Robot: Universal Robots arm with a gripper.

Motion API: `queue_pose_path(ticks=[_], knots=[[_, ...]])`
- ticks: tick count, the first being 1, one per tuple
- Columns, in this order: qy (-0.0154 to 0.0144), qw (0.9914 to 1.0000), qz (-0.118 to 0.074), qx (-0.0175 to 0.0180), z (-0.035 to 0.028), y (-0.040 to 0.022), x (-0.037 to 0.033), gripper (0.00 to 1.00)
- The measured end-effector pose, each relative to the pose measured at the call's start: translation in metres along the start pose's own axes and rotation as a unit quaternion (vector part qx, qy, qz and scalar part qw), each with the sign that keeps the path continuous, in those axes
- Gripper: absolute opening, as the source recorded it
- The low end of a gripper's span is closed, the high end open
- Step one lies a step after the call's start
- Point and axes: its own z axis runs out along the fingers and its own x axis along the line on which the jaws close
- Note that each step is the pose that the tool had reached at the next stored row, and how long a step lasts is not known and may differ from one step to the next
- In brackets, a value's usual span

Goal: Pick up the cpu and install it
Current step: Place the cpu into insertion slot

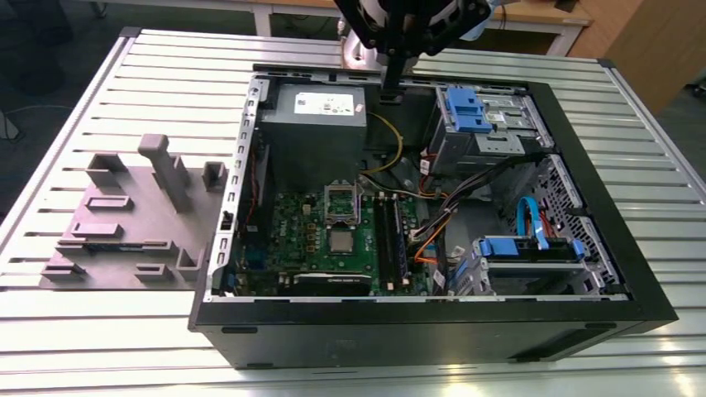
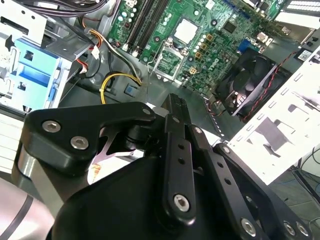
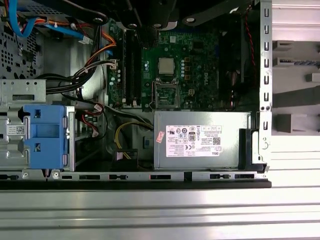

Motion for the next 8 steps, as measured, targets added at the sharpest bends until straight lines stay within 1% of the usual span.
queue_pose_path(ticks=[5, 6, 7, 8], knots=[[-0.0001, 1.00000, 0.000, 0.0000, 0.0000, -0.0022, -0.0001, 0.10], [-0.0010, 1.00000, 0.000, 0.0000, 0.0001, -0.0021, 0.0001, 0.10], [-0.0033, 0.99999, 0.000, 0.0001, 0.0005, -0.0021, 0.0004, 0.10], [-0.0042, 0.99999, 0.000, 0.0001, 0.0006, -0.0022, 0.0005, 0.10]])
